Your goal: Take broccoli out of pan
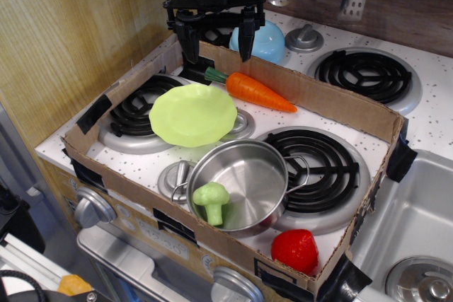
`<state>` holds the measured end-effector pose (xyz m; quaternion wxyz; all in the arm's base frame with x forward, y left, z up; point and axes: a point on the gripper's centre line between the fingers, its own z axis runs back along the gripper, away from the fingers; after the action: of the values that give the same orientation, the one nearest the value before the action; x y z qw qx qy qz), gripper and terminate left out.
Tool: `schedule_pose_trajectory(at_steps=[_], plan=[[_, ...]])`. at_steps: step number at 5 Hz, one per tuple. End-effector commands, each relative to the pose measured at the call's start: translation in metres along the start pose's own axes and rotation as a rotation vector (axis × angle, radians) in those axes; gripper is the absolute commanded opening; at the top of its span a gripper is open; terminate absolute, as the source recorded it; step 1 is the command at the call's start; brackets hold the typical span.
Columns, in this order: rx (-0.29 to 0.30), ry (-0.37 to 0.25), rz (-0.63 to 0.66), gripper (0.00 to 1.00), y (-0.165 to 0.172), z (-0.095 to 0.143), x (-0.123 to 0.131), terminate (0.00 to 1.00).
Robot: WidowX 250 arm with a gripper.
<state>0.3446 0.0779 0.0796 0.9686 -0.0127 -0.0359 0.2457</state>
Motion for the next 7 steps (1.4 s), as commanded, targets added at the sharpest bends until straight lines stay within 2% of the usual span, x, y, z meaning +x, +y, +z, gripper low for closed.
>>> schedule_pose_trajectory(at_steps=[1, 2, 3, 4, 6, 7], plan=[[0.0, 0.0, 0.0, 1.0, 0.0, 0.0, 0.0, 0.0], [0.06, -0.055, 0.12, 1.0, 0.002, 0.015, -0.052, 0.0], [0.086, -0.028, 0.214, 1.0, -0.004, 0.025, -0.081, 0.0], [0.097, -0.045, 0.294, 1.0, -0.011, 0.032, -0.1, 0.0], [0.014, -0.022, 0.422, 1.0, -0.022, 0.003, -0.125, 0.0], [-0.029, -0.026, 0.456, 1.0, -0.027, -0.015, -0.128, 0.0]])
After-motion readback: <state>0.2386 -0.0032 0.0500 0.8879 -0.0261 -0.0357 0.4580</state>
